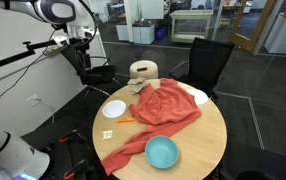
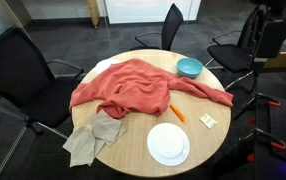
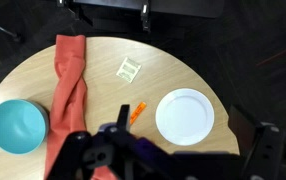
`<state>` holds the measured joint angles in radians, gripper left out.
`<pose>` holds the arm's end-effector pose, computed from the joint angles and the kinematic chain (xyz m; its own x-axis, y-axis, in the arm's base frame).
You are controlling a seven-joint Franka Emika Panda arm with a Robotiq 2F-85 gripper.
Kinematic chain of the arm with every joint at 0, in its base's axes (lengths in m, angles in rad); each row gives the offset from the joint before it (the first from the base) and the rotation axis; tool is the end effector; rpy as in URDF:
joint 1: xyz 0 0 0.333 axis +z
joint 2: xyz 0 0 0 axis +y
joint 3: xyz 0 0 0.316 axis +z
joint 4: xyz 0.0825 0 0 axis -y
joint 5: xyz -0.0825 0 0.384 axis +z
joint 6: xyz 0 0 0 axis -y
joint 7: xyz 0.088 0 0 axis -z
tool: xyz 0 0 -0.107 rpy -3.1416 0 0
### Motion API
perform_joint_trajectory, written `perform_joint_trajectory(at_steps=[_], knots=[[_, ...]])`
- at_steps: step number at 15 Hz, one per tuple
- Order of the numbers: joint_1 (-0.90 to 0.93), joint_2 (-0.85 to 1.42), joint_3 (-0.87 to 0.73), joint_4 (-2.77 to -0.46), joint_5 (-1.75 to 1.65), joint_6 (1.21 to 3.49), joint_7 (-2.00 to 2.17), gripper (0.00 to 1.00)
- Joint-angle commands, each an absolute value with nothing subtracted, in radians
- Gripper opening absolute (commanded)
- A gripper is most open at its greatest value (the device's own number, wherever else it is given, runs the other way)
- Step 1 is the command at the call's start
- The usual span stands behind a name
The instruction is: Put the marker in the bowl
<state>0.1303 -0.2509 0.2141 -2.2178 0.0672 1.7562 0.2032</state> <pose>0.4222 0.1619 0.4617 0.9720 0.1031 -0.2114 0.1128 -0.9930 0.0343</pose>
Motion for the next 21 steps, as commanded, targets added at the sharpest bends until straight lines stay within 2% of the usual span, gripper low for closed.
perform_joint_trajectory(at_steps=[1,11,16,21], knots=[[0.139,-0.250,0.206,-2.216,0.065,1.755,0.205,1.00],[0.139,-0.250,0.206,-2.216,0.065,1.755,0.205,1.00],[0.119,-0.183,0.191,-2.232,0.072,1.883,0.253,1.00],[0.105,-0.120,0.159,-2.312,0.079,2.115,0.326,1.00]])
